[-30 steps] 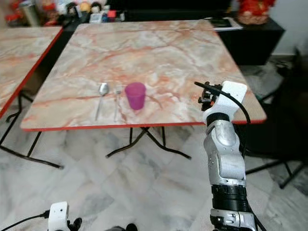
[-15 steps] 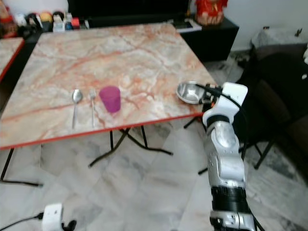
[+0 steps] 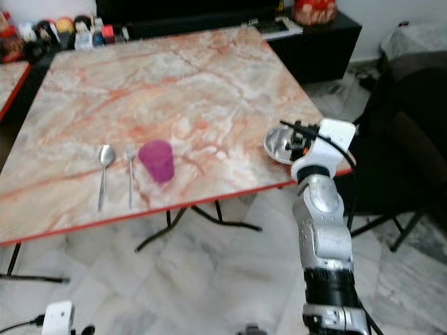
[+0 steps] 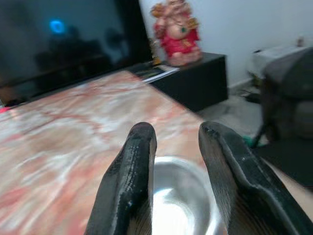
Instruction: Setting the table
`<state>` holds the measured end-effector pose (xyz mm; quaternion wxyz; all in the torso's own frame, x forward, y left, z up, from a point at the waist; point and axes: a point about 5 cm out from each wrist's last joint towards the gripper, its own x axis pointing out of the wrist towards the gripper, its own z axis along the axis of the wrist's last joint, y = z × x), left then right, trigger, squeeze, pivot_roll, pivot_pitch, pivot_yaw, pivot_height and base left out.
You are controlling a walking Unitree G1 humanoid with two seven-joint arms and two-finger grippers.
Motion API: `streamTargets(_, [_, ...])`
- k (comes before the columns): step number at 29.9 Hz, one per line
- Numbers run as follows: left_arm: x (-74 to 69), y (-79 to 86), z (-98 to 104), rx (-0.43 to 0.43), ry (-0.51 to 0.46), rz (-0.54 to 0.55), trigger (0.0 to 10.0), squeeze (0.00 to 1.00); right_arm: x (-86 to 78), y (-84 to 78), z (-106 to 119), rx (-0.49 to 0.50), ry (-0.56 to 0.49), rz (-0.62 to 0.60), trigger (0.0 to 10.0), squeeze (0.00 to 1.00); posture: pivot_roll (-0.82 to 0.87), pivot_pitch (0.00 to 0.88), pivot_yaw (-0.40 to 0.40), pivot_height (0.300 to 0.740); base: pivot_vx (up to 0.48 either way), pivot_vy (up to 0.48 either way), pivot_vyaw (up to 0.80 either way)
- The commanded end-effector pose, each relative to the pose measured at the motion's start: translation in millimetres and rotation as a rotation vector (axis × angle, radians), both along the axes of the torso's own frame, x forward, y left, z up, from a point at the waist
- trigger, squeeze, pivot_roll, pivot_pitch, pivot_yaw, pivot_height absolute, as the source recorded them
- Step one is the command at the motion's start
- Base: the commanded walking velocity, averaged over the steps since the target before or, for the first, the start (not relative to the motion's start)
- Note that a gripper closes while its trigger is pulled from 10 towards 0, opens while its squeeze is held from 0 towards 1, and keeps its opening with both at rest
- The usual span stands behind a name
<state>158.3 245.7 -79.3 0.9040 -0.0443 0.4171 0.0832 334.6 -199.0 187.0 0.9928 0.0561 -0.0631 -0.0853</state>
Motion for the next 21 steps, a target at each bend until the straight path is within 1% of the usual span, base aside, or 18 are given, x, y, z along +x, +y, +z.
streamTargets(1, [-8.8,7.6,-2,0.009,0.024,0.023,10.0,0.0,1.4,6.4,5,0.004,-0.019,0.019,10.0,0.0,-0.09,0.133,0.027,0.74,0.349,0.0,0.0])
streamTargets(3, [-10.2,4.5,-3,0.008,0.029,0.022,10.0,0.0,1.3,7.0,6,0.004,-0.021,0.02,10.0,0.0,-0.09,0.138,0.027,0.74,0.296,0.0,0.0])
streamTargets(6, [-12.6,-1.6,-6,0.004,0.036,0.017,10.0,0.0,0.6,5.0,7,0.0,-0.02,0.011,10.0,0.0,-0.09,0.138,0.027,0.74,0.0,0.0,0.0])
streamTargets(9, [-15.6,-7.8,-9,-0.002,0.044,0.012,10.0,0.0,-1.2,-4.5,6,-0.02,-0.002,-0.029,10.0,0.0,-0.09,0.141,0.028,0.74,0.0,0.0,0.0])
streamTargets(10, [-16.6,-8.6,-9,-0.002,0.046,0.01,10.0,0.0,-1.4,-6.8,5,-0.018,0.002,-0.04,10.0,0.53,-0.09,0.141,0.028,0.74,0.0,0.0,0.0])
streamTargets(11, [-17.7,-9.3,-10,-0.003,0.049,0.009,10.0,0.0,-1.8,-10.0,5,-0.014,0.004,-0.056,10.0,1.0,-0.1,0.142,0.028,0.74,0.0,0.0,0.0])
streamTargets(14, [-18.3,-9.3,-10,-0.004,0.052,0.009,10.0,0.0,-2.6,-15.0,5,-0.006,0.009,-0.094,10.0,1.0,-0.09,0.143,0.029,0.74,0.0,0.0,0.0])
streamTargets(17, [-16.5,-9.4,-9,-0.003,0.052,0.009,10.0,0.0,-3.6,-23.6,1,-0.011,0.067,-0.158,10.0,1.0,-0.09,0.144,0.03,0.74,0.0,0.0,0.0])
streamTargets(20, [-11.7,-10.3,-8,-0.001,0.048,0.004,10.0,0.0,-4.2,-26.3,-2,0.007,0.073,-0.169,10.0,1.0,-0.09,0.143,0.032,0.74,0.0,0.0,0.0])
streamTargets(21, [-8.7,-10.7,-7,-0.001,0.045,0.002,10.0,0.0,-4.5,-26.9,-3,0.0,0.082,-0.166,10.0,0.56,-0.09,0.144,0.032,0.74,0.0,0.0,0.0])
